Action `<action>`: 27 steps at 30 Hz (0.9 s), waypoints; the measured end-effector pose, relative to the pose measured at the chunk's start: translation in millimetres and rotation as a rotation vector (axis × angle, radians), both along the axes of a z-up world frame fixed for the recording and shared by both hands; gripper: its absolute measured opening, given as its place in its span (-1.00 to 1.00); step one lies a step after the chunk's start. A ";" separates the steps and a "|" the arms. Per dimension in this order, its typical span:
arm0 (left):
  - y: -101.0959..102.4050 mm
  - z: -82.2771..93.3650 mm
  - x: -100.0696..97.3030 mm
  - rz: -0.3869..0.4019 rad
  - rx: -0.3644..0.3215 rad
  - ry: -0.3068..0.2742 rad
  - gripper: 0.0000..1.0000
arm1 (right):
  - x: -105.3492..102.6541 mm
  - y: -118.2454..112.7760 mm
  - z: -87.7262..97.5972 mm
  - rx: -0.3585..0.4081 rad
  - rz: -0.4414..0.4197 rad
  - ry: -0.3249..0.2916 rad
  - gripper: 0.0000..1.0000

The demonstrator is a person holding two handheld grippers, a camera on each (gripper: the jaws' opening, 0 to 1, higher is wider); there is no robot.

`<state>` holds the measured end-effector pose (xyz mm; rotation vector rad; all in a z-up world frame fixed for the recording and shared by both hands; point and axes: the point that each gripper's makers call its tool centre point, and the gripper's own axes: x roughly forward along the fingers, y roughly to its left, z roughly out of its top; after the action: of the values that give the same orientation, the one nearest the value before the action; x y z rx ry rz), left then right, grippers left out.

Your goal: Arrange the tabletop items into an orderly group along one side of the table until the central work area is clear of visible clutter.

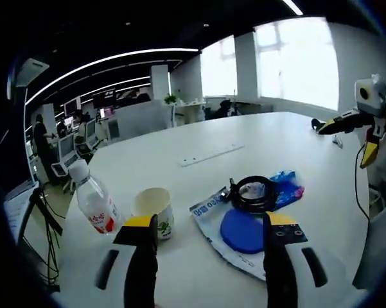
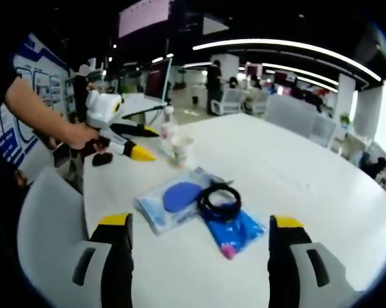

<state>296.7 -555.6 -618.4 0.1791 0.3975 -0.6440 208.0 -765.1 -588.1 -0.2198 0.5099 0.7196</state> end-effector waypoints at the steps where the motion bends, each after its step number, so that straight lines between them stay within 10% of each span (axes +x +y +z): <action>1: -0.8 0.5 -0.2 0.001 -0.001 0.001 0.30 | 1.2 -0.4 0.3 0.005 0.004 -0.002 0.67; 27: -29.5 6.7 -17.8 0.058 0.000 -0.001 0.27 | 15.9 4.4 -19.1 0.032 0.153 0.024 0.45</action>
<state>278.9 -585.1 -611.7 0.1676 0.4009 -0.5867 223.9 -760.7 -607.2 -0.2218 0.5076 0.8801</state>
